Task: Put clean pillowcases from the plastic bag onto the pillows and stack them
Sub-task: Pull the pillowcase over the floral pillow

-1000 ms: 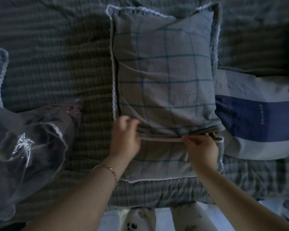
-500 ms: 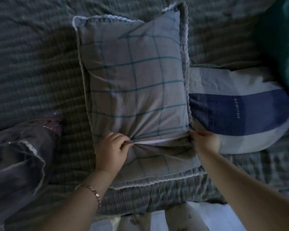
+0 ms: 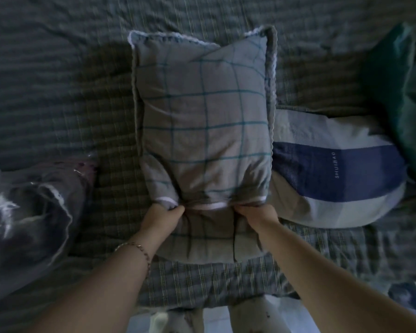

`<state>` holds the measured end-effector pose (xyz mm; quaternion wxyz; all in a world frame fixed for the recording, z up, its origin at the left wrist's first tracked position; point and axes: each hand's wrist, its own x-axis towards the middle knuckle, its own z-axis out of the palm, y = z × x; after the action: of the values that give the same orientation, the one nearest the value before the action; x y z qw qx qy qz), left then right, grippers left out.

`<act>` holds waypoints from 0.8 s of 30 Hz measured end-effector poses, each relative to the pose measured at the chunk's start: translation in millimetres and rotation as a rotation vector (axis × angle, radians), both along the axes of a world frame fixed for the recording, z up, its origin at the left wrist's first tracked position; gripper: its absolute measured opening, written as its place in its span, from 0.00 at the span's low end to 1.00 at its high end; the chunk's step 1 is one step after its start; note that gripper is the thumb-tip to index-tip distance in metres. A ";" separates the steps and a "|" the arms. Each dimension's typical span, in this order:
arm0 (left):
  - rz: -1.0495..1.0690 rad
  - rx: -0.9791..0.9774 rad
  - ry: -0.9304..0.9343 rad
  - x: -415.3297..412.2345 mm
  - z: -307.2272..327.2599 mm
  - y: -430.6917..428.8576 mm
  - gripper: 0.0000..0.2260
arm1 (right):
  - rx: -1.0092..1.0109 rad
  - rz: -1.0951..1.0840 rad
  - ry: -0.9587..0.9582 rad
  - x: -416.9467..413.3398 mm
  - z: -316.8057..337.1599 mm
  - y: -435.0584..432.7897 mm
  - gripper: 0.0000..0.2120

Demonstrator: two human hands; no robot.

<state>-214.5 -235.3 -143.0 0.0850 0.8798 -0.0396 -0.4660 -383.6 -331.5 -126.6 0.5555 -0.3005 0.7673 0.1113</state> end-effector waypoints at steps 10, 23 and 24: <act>0.070 -0.606 -0.259 66.3 236.9 -27.3 0.10 | -0.600 0.075 -0.285 55.5 244.2 -27.8 0.07; -0.059 -1.120 -0.342 32.9 468.7 109.0 0.10 | -1.298 0.274 -0.246 -7.6 465.9 145.3 0.02; -0.041 -1.147 -0.358 24.9 477.0 124.6 0.09 | -1.327 0.300 -0.240 -11.8 475.2 159.9 0.02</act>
<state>-189.6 -110.6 334.0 0.5292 0.7575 -0.3152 -0.2165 -395.4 -171.7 348.6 0.3138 -0.6900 0.5566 -0.3401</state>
